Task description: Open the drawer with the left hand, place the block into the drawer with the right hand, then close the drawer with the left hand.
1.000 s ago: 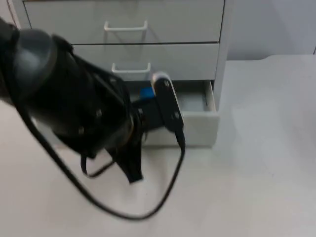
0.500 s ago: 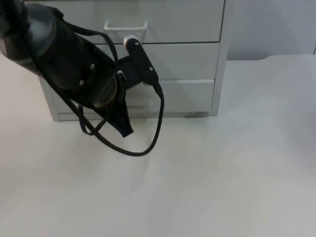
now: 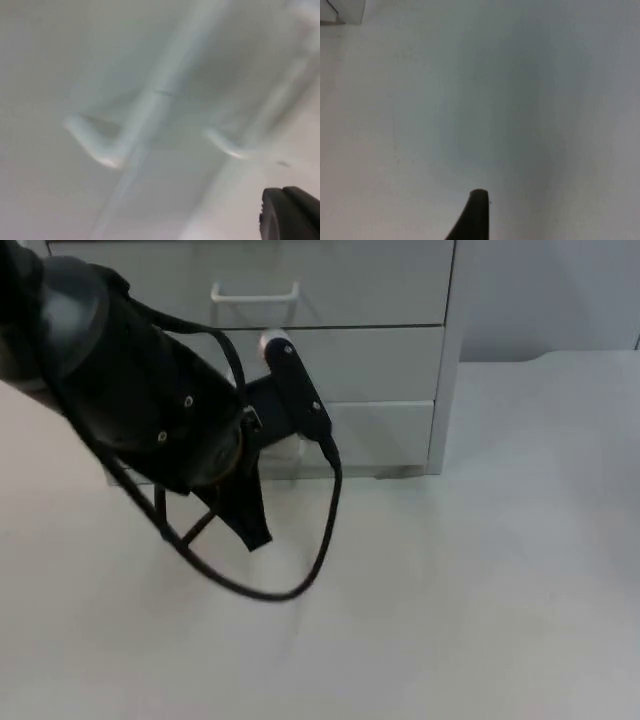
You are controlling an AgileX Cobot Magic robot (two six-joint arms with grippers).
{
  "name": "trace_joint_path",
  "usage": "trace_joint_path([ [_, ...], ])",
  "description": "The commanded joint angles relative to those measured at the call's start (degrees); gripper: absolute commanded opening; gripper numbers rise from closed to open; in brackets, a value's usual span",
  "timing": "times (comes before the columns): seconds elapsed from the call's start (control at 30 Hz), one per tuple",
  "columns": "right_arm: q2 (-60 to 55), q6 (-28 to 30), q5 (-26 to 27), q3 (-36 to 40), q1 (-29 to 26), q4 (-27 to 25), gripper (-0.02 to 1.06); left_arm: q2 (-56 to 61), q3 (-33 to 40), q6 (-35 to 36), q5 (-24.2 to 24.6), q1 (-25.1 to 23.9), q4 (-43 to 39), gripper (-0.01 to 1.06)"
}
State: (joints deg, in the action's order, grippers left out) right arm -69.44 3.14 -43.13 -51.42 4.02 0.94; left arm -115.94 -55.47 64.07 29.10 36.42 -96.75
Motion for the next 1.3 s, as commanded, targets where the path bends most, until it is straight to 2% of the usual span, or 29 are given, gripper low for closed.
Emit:
trace_joint_path([
  [0.0, 0.4, 0.3, 0.7, 0.1, -0.4, 0.4, 0.81, 5.1, 4.7, 0.7, 0.6, 3.2, 4.5, 0.0],
  [0.17, 0.4, 0.3, 0.7, 0.1, -0.4, 0.2, 0.81, 11.8, 10.7, 0.7, -0.2, 5.1, 9.9, 0.0],
  [0.4, 0.4, 0.3, 0.7, 0.1, -0.4, 0.0, 0.81, 17.8, 14.2, 0.4, -2.1, 5.0, 14.5, 0.0],
  [0.53, 0.4, 0.3, 0.9, 0.1, -0.4, 0.0, 0.81, 22.7, 14.2, -6.6, -2.5, 4.8, 23.8, 0.0],
  [0.6, 0.4, 0.3, 0.9, 0.1, -0.4, 0.0, 0.81, 23.4, 14.2, -7.5, -2.4, 4.8, 25.2, 0.0],
  [0.7, 0.4, 0.3, 0.9, 0.1, -0.4, -0.2, 0.81, 28.5, 14.2, -14.0, -2.5, 1.7, 34.6, 0.0],
  [0.73, 0.4, 0.3, 0.9, 0.1, -0.4, -0.2, 0.81, 28.5, 14.2, -14.0, -2.5, 1.7, 34.6, 0.0],
  [0.87, 0.4, 0.3, 0.9, 0.1, -0.4, -0.5, 0.81, 34.8, 14.2, -20.9, -2.8, -7.5, 46.4, 0.0],
  [0.9, 0.4, 0.3, 0.9, 0.1, -0.4, -0.5, 0.81, 34.8, 14.2, -20.9, -2.8, -7.5, 46.4, 0.0],
  [0.97, 0.4, 0.3, 0.9, 0.1, -0.4, -1.3, 0.81, 37.8, 14.2, -25.3, -2.8, -13.0, 53.1, 0.0],
  [1.03, 0.4, 0.3, 1.0, 0.1, -0.4, -1.3, 0.81, 41.6, 14.2, -26.9, -2.5, -20.0, 59.7, 0.0],
  [1.07, 0.4, 0.3, 1.0, 0.1, -0.4, -1.3, 0.81, 41.6, 14.2, -26.9, -2.5, -20.0, 59.7, 0.0],
  [1.13, 0.4, 0.3, 1.0, 0.1, -0.4, -1.3, 0.81, 44.9, 14.2, -28.8, -2.2, -25.8, 65.3, 0.0],
  [1.17, 0.4, 0.3, 1.0, 0.1, -0.4, -1.3, 0.81, 45.7, 14.2, -29.7, -2.2, -27.1, 66.9, 0.0],
  [1.27, 0.4, 0.3, 1.3, 0.1, -0.4, -1.3, 0.81, 49.2, 14.2, -37.1, -1.9, -33.4, 75.7, 0.0],
])
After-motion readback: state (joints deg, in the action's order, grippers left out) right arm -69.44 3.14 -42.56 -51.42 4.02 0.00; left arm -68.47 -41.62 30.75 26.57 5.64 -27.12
